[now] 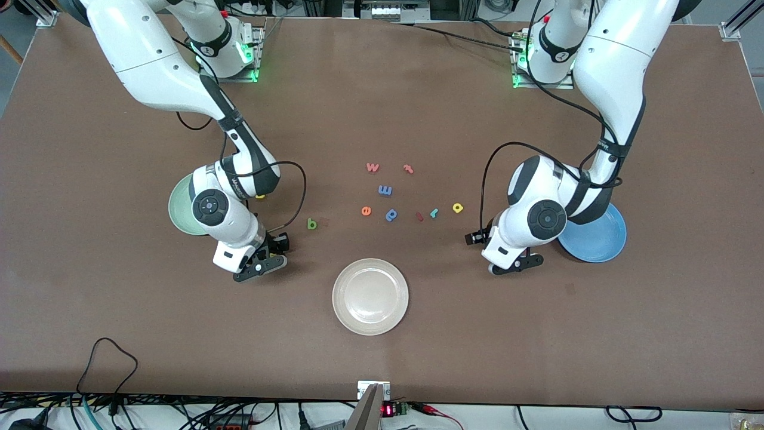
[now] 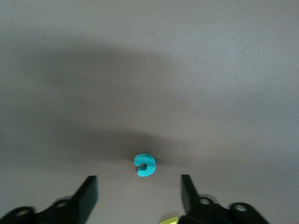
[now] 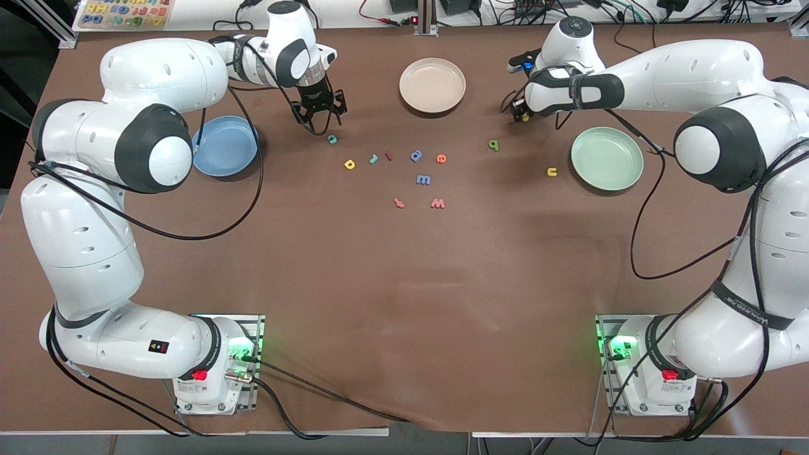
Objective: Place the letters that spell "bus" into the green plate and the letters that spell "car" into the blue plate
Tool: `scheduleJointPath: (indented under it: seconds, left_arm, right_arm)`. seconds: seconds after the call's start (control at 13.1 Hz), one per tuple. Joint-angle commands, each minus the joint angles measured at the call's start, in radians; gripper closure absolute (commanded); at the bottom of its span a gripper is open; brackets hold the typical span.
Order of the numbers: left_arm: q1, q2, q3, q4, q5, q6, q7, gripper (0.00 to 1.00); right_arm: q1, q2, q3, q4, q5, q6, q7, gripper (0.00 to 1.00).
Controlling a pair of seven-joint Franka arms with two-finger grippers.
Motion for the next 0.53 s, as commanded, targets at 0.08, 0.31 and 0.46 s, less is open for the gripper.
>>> scheduleJointPath:
  seconds: [0.08, 0.31, 0.46]
  left_arm:
    - [-0.025, 0.028, 0.006, -0.023, 0.003, 0.094, -0.027, 0.33]
    - [-0.027, 0.037, 0.007, -0.041, 0.004, 0.113, -0.018, 0.34]
    - [-0.027, 0.042, 0.010, -0.043, 0.032, 0.113, -0.018, 0.35]
  right_arm:
    - [0.007, 0.018, -0.005, 0.021, -0.025, 0.010, -0.009, 0.62]
    - [0.008, 0.018, -0.009, 0.021, -0.025, 0.010, -0.009, 0.84]
    - [0.010, 0.018, -0.010, 0.021, -0.019, 0.010, 0.000, 1.00]
